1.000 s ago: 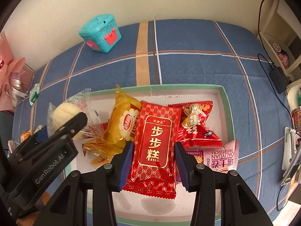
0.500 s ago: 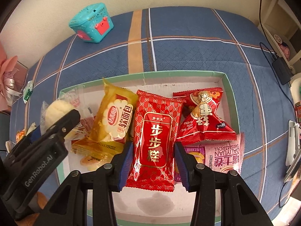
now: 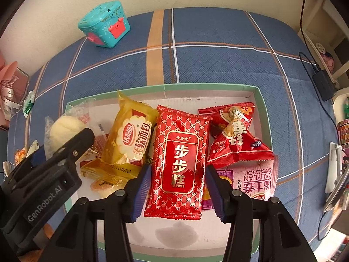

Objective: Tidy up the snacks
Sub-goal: 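Open the left gripper to drop the bun while the right releases the red pack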

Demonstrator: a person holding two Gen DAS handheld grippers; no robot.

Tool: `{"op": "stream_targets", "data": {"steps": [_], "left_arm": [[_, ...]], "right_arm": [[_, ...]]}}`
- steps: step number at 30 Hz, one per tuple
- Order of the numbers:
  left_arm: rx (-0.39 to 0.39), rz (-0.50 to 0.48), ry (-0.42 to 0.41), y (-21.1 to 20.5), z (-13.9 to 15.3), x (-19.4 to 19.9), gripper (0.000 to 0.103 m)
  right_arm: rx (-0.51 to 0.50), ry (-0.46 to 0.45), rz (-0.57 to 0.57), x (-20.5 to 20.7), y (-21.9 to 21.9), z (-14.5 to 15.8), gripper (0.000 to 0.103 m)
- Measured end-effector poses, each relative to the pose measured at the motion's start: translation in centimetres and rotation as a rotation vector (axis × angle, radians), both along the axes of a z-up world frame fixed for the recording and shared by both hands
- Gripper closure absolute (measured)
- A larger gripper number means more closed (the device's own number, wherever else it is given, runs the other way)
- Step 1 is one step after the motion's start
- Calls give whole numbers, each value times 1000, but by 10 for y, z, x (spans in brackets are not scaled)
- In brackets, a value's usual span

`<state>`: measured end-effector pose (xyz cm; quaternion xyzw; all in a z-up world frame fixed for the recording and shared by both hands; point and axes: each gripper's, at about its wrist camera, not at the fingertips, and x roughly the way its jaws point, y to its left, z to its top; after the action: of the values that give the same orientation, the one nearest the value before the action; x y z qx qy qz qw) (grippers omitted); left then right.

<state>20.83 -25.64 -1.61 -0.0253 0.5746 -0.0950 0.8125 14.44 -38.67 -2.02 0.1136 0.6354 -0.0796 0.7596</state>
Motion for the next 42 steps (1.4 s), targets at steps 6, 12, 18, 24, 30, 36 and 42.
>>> {"op": "stream_targets", "data": {"steps": [6, 12, 18, 24, 30, 36, 42], "left_arm": [[-32, 1, -9, 3, 12, 0, 14], [-76, -2, -56, 7, 34, -3, 10], [-91, 11, -101, 12, 47, -7, 7], [-71, 29, -119, 16, 49, -8, 7], [-24, 43, -151, 20, 49, -7, 2], [14, 64, -159, 25, 48, -4, 2], [20, 90, -153, 32, 46, -1, 2]], "right_arm": [[11, -28, -5, -1, -4, 13, 43], [0, -80, -9, -6, -10, 36, 42], [-16, -136, -24, -9, -14, 59, 36], [-23, -168, -30, -14, -16, 72, 33], [-23, -174, -27, -13, -16, 72, 30], [-17, -168, -26, -11, -18, 67, 27], [-23, -183, -15, -9, -17, 67, 8]]}}
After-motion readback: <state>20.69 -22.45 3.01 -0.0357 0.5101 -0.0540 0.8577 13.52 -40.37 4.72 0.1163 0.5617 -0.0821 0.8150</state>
